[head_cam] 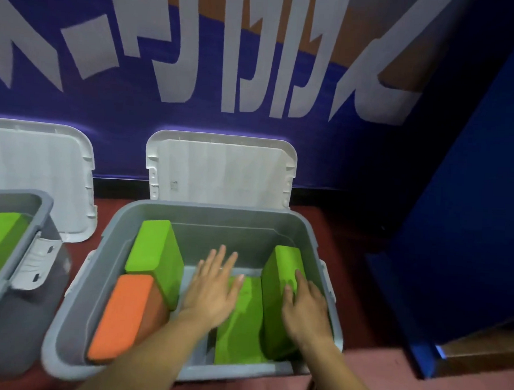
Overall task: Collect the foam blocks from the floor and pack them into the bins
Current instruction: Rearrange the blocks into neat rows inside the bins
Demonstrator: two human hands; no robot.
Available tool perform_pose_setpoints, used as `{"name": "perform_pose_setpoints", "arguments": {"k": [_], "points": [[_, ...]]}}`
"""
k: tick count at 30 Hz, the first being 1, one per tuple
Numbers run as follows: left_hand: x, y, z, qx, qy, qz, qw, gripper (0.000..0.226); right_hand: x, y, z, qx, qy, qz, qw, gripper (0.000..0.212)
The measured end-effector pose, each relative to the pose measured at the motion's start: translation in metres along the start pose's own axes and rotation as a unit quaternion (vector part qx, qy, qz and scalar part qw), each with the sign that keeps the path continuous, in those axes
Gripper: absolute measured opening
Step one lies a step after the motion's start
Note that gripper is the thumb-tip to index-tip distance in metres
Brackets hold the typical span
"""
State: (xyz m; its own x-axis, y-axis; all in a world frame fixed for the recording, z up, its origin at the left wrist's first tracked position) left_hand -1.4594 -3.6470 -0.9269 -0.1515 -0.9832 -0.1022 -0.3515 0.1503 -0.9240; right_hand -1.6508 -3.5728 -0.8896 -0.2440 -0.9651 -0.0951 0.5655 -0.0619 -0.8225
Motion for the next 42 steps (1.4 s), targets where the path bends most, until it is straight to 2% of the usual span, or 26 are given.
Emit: {"name": "perform_pose_setpoints", "arguments": {"k": [3,6,8,11,14,17,18,21,23,25,27,29,30,33,38,42], "points": [[0.009,0.023,-0.052,-0.062,-0.001,0.071,0.996,0.067,0.008,0.007,-0.010,0.033,0.018,0.022,0.999,0.054],[0.016,0.058,-0.075,-0.159,-0.020,0.147,0.976,0.064,0.015,0.013,-0.010,0.030,0.056,0.033,0.997,0.057],[0.017,0.070,-0.082,-0.285,-0.064,0.184,0.939,0.061,0.019,0.014,-0.009,0.060,0.101,0.031,0.993,0.061],[0.016,0.065,-0.084,-0.407,-0.128,0.156,0.891,0.058,0.022,0.016,-0.013,0.113,0.156,0.033,0.981,0.063],[0.012,0.039,-0.077,-0.404,-0.166,0.132,0.890,0.068,0.021,0.015,-0.007,0.208,0.165,0.018,0.964,0.064],[0.009,-0.001,-0.061,-0.434,-0.157,0.083,0.883,0.099,0.023,0.006,0.023,0.287,0.117,-0.014,0.951,0.096],[0.009,-0.015,-0.052,-0.435,-0.150,0.056,0.886,0.102,0.025,0.005,0.034,0.309,0.109,-0.018,0.945,0.099],[0.008,-0.052,-0.027,-0.405,-0.145,0.039,0.902,0.087,0.026,0.006,0.066,0.371,0.102,0.016,0.923,0.092],[0.008,-0.071,-0.001,-0.376,-0.143,0.038,0.915,0.084,0.024,0.014,0.094,0.394,0.085,0.066,0.913,0.076],[0.008,-0.079,0.025,-0.354,-0.142,0.039,0.924,0.076,0.026,0.026,0.120,0.386,0.055,0.090,0.916,0.053],[0.009,-0.080,0.044,-0.331,-0.130,0.029,0.934,0.064,0.035,0.043,0.137,0.356,0.020,0.086,0.930,0.044],[0.014,-0.080,0.059,-0.259,-0.100,0.013,0.961,0.056,0.047,0.064,0.149,0.337,0.002,0.081,0.938,0.044],[0.020,-0.078,0.065,-0.187,-0.089,0.004,0.978,0.057,0.054,0.075,0.150,0.324,-0.003,0.080,0.943,0.044],[0.032,-0.076,0.083,0.015,-0.077,-0.036,0.996,0.074,0.068,0.105,0.147,0.290,-0.018,0.078,0.954,0.042],[0.046,-0.050,0.117,0.075,-0.045,-0.008,0.996,0.083,0.089,0.148,0.137,0.247,-0.049,0.082,0.964,0.054],[0.053,-0.033,0.123,0.107,-0.049,-0.021,0.993,0.072,0.100,0.187,0.126,0.243,-0.037,0.074,0.966,0.083]]}}
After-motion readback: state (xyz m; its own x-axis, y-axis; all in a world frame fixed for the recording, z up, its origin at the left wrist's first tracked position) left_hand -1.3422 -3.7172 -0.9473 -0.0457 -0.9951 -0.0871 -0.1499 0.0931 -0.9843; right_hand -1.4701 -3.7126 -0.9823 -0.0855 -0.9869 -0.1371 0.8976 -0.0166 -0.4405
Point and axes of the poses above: each hand's wrist, its own x-axis towards the middle knuckle, its own y-axis out of the palm, z = x × y, the point moved 3 cm from there along x, towards the middle knuckle, and after that the axes turned 11 degrees about -y, right-handed, at the moved point
